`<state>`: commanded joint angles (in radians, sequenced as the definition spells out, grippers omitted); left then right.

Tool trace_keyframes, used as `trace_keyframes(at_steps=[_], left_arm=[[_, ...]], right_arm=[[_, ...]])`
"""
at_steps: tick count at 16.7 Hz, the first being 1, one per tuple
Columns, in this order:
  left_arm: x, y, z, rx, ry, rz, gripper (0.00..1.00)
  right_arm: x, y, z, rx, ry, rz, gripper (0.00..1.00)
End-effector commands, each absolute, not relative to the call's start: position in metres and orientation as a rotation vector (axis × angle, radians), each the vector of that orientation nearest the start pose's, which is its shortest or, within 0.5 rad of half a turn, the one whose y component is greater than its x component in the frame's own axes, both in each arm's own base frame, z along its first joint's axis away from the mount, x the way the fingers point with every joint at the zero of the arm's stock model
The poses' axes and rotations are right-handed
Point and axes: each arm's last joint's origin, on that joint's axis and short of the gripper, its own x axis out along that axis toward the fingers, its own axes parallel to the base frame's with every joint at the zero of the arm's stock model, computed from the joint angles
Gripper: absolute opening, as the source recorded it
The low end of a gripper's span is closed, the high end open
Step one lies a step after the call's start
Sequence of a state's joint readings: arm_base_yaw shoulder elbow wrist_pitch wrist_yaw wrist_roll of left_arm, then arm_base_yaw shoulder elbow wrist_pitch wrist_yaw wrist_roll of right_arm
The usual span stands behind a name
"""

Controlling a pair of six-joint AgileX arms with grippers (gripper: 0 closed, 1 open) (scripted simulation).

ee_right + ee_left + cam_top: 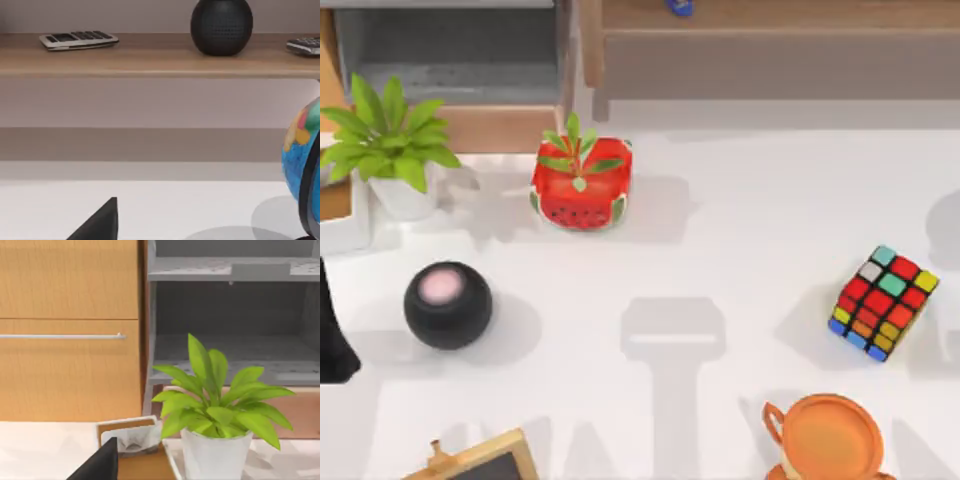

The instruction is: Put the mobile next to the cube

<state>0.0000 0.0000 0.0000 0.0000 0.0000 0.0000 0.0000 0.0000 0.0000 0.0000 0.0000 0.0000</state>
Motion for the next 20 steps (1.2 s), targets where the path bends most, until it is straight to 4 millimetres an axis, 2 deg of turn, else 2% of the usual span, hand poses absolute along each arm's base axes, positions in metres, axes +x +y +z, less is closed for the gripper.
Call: trace_keyframes(at_steps=[4,7,10,13,15,20], left_arm=[[0.106,0.000,0.165,0.012,0.017,0.013,1.00],[0.110,0.004,0.185,0.056,0.093,0.052,1.00],[0.122,0.011,0.207,0.115,0.247,0.088,1.00],[0.147,0.022,0.221,0.162,0.484,0.101,1.00],[0.169,0.033,0.220,0.175,0.680,0.091,1.00],[0.230,0.069,0.190,0.139,1.177,0.012,1.00]], right_arm=[[0.106,-0.001,0.160,0.000,0.000,0.000,1.00],[0.106,-0.001,0.160,0.000,0.000,0.000,1.00],[0.106,-0.001,0.160,0.000,0.000,0.000,1.00],[0.106,-0.001,0.160,0.000,0.000,0.000,1.00],[0.106,-0.001,0.160,0.000,0.000,0.000,1.00],[0.106,-0.001,0.160,0.000,0.000,0.000,1.00]])
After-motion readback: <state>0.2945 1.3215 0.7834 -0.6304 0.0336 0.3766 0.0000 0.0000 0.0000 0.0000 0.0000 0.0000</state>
